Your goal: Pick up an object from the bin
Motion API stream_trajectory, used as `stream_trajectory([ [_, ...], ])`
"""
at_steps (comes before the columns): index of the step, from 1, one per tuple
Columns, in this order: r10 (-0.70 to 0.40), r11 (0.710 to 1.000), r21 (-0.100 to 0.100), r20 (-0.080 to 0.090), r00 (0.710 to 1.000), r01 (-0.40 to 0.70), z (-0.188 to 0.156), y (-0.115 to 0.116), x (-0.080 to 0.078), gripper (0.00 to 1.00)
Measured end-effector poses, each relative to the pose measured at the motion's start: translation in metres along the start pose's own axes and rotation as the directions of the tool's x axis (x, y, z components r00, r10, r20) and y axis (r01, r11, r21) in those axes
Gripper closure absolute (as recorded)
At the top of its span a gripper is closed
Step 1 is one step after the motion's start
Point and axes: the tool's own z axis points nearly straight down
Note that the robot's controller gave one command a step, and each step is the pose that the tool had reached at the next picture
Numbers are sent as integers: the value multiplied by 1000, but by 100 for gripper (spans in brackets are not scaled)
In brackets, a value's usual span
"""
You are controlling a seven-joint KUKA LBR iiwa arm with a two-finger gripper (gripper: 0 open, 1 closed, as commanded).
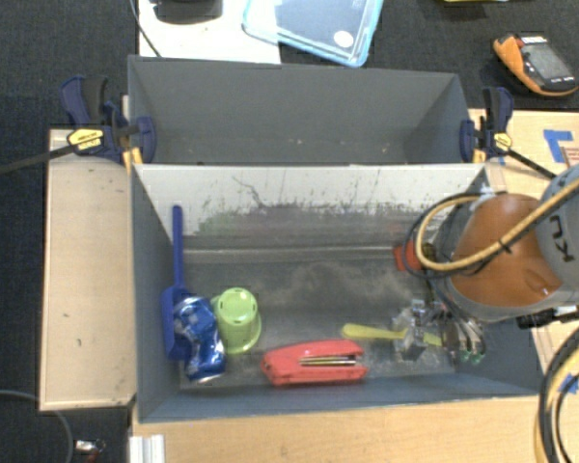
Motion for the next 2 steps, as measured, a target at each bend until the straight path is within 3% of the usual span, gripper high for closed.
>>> stream_trajectory([
  [2,0,1000,0,-1,1000,0,-13,0,1,100],
])
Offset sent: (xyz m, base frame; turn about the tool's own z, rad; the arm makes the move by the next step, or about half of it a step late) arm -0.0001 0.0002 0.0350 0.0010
